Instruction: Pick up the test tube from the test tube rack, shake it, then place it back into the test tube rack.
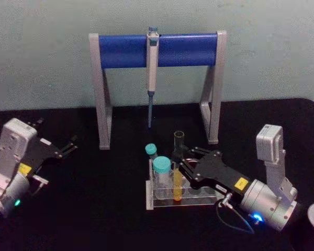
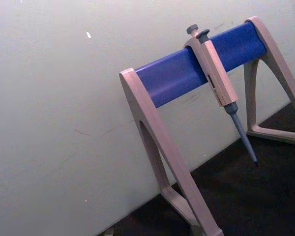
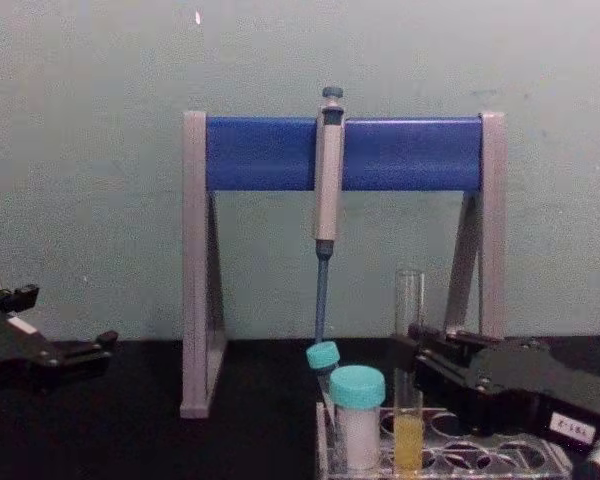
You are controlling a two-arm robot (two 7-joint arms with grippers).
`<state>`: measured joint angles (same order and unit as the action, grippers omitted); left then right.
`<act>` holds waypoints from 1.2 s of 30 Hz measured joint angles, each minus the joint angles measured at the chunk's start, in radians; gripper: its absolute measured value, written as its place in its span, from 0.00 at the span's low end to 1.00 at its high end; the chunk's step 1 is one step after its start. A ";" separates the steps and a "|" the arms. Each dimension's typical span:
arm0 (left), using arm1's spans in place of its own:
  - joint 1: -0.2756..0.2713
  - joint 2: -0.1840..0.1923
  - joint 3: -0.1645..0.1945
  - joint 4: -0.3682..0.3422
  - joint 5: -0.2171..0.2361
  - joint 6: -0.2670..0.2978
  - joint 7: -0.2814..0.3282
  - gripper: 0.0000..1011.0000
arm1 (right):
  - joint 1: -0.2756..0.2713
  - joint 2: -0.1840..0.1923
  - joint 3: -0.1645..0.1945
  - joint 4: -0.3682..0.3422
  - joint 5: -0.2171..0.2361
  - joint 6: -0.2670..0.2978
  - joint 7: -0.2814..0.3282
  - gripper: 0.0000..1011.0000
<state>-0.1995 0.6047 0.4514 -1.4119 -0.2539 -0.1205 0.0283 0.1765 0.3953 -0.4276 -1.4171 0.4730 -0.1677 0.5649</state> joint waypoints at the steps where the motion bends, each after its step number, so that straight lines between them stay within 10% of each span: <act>1: 0.000 0.000 0.000 0.000 0.000 0.000 0.000 0.99 | 0.000 0.000 0.000 0.000 0.000 0.000 0.000 0.23; 13: 0.000 0.000 0.000 0.000 0.000 0.000 0.000 0.99 | -0.001 0.001 0.000 0.001 -0.001 0.003 0.000 0.24; 36: 0.000 0.000 0.000 0.000 0.000 0.000 0.000 0.99 | -0.001 0.001 0.000 0.000 0.001 0.003 0.002 0.92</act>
<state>-0.1995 0.6047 0.4514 -1.4120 -0.2539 -0.1205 0.0283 0.1759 0.3960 -0.4272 -1.4168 0.4739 -0.1650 0.5671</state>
